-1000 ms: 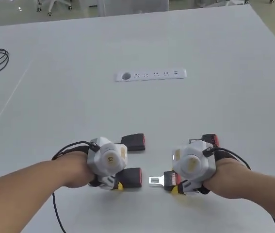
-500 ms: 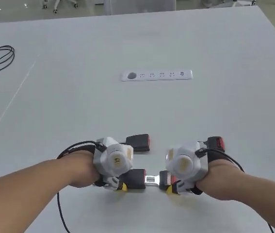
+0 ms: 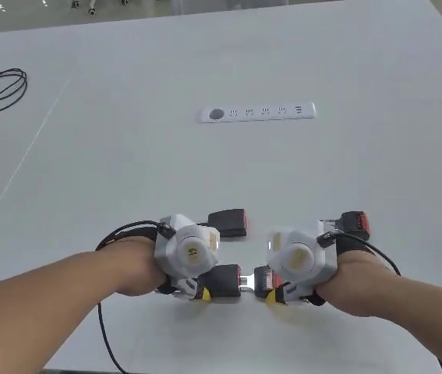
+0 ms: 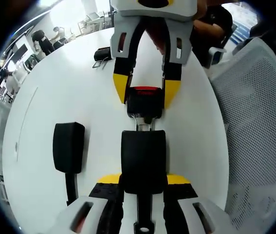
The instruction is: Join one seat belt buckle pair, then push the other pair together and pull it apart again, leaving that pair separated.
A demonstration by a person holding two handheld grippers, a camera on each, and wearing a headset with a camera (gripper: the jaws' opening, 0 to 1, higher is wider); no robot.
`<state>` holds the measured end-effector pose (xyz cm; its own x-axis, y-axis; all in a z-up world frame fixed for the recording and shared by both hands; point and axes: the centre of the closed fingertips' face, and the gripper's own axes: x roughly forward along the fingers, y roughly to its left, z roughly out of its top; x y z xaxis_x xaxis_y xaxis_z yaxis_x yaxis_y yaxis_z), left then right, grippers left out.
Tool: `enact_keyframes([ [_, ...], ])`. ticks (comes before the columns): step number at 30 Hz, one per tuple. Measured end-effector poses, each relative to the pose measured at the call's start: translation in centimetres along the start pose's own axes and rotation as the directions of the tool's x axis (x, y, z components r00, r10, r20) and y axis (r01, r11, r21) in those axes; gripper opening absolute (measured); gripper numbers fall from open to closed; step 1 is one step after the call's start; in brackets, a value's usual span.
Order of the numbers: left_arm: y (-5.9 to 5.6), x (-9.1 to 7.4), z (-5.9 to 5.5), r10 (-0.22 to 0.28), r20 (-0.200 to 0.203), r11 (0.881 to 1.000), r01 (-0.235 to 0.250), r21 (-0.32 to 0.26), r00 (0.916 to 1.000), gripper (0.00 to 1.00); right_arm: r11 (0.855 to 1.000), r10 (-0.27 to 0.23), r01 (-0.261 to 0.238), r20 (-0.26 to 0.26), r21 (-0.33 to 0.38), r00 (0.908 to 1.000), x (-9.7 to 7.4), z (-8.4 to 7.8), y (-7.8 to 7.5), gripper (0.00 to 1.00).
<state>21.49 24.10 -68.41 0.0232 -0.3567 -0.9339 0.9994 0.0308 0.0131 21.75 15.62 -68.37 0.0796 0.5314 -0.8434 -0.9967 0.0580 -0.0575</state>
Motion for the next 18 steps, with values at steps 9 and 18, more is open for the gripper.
enact_keyframes([
  [9, -0.1, 0.0, -0.1, -0.014, -0.025, 0.999, 0.015, 0.031, 0.9996, 0.31, 1.000, -0.001, 0.001, 0.008, -0.003, 1.0000, 0.3, 0.8, -0.1, 0.32],
  [18, -0.1, 0.0, -0.1, -0.017, -0.025, 0.999, 0.018, 0.041, 0.9995, 0.31, 1.000, 0.000, 0.000, 0.032, 0.022, 0.9995, 0.9, 1.6, 0.0, 0.31],
])
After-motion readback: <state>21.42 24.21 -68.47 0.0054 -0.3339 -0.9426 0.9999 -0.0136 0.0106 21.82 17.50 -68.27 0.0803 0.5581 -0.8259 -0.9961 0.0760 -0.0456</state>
